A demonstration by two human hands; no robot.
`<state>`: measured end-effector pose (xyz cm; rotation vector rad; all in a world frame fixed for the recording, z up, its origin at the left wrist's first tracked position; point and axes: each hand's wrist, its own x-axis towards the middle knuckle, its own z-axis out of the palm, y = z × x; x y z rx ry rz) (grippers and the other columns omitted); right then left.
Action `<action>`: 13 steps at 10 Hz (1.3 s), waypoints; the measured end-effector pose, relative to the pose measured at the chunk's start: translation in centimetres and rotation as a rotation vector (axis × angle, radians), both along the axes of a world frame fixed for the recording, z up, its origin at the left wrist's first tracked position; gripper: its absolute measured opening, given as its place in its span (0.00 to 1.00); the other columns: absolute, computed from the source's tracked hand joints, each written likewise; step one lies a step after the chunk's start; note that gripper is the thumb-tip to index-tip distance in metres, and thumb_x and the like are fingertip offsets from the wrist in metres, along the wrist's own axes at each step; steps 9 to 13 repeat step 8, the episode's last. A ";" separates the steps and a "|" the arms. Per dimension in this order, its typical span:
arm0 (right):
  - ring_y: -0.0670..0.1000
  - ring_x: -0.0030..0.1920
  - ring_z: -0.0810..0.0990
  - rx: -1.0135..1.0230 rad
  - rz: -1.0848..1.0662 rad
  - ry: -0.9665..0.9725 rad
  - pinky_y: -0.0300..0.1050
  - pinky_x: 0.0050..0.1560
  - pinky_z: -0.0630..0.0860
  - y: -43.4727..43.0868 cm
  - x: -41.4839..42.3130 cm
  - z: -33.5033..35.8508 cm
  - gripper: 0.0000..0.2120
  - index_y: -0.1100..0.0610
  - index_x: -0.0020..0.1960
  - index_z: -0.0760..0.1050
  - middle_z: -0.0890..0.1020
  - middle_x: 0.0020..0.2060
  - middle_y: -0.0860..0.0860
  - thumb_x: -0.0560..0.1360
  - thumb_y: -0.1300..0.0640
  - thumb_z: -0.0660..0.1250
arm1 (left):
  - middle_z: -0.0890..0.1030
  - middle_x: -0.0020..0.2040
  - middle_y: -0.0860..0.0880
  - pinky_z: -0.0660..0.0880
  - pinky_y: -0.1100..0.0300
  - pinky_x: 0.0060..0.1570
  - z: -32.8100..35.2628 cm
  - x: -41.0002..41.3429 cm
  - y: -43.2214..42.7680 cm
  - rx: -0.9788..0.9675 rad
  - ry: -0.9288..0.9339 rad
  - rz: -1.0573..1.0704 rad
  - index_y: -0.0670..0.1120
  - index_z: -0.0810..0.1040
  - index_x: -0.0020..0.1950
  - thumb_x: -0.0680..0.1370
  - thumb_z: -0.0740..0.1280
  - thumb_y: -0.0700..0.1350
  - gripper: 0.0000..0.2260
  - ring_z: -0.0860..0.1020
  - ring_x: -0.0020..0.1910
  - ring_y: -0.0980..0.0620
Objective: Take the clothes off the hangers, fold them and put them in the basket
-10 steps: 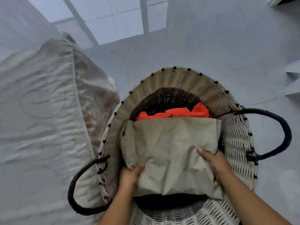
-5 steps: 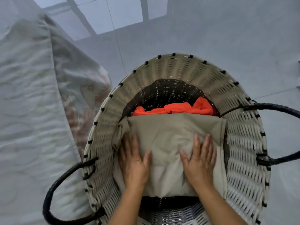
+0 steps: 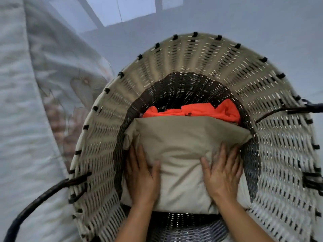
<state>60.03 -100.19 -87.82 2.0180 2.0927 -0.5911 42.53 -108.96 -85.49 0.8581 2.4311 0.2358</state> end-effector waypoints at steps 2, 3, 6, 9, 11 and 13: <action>0.67 0.69 0.63 -0.086 0.009 -0.018 0.57 0.69 0.55 -0.3 0.9 -1.3 0.42 0.62 0.75 0.54 0.61 0.70 0.69 0.75 0.31 0.39 | 0.54 0.76 0.40 0.53 0.54 0.71 -1.3 1.3 -1.9 -0.106 -0.091 0.023 0.47 0.46 0.76 0.70 0.35 0.74 0.43 0.58 0.74 0.40; 0.65 0.73 0.57 -0.178 -0.021 -0.037 0.56 0.71 0.53 -0.2 1.0 0.1 0.45 0.62 0.76 0.49 0.55 0.73 0.66 0.72 0.29 0.40 | 0.52 0.77 0.41 0.56 0.51 0.71 0.0 0.8 -1.5 -0.059 -0.145 0.045 0.51 0.42 0.74 0.67 0.34 0.76 0.43 0.57 0.75 0.42; 0.64 0.73 0.57 -0.263 -0.142 -0.006 0.54 0.72 0.55 -3.9 0.7 2.4 0.45 0.68 0.74 0.53 0.56 0.73 0.68 0.74 0.31 0.43 | 0.53 0.76 0.38 0.61 0.46 0.69 1.9 3.2 -3.7 -0.236 -0.245 0.077 0.45 0.38 0.76 0.61 0.37 0.81 0.54 0.59 0.74 0.40; 0.58 0.76 0.50 -0.276 -0.285 0.166 0.49 0.74 0.50 -2.3 0.7 5.0 0.36 0.63 0.76 0.47 0.49 0.76 0.61 0.78 0.45 0.56 | 0.47 0.78 0.44 0.47 0.64 0.70 4.0 1.6 -2.8 -0.103 -0.392 0.152 0.45 0.41 0.77 0.57 0.48 0.79 0.57 0.49 0.76 0.49; 0.58 0.76 0.50 -0.276 -0.285 0.166 0.49 0.74 0.50 -2.3 0.7 5.0 0.36 0.63 0.76 0.47 0.49 0.76 0.61 0.78 0.45 0.56 | 0.47 0.78 0.44 0.47 0.64 0.70 4.0 1.6 -2.8 -0.103 -0.392 0.152 0.45 0.41 0.77 0.57 0.48 0.79 0.57 0.49 0.76 0.49; 0.58 0.76 0.50 -0.276 -0.285 0.166 0.49 0.74 0.50 -2.3 0.7 5.0 0.36 0.63 0.76 0.47 0.49 0.76 0.61 0.78 0.45 0.56 | 0.47 0.78 0.44 0.47 0.64 0.70 4.0 1.6 -2.8 -0.103 -0.392 0.152 0.45 0.41 0.77 0.57 0.48 0.79 0.57 0.49 0.76 0.49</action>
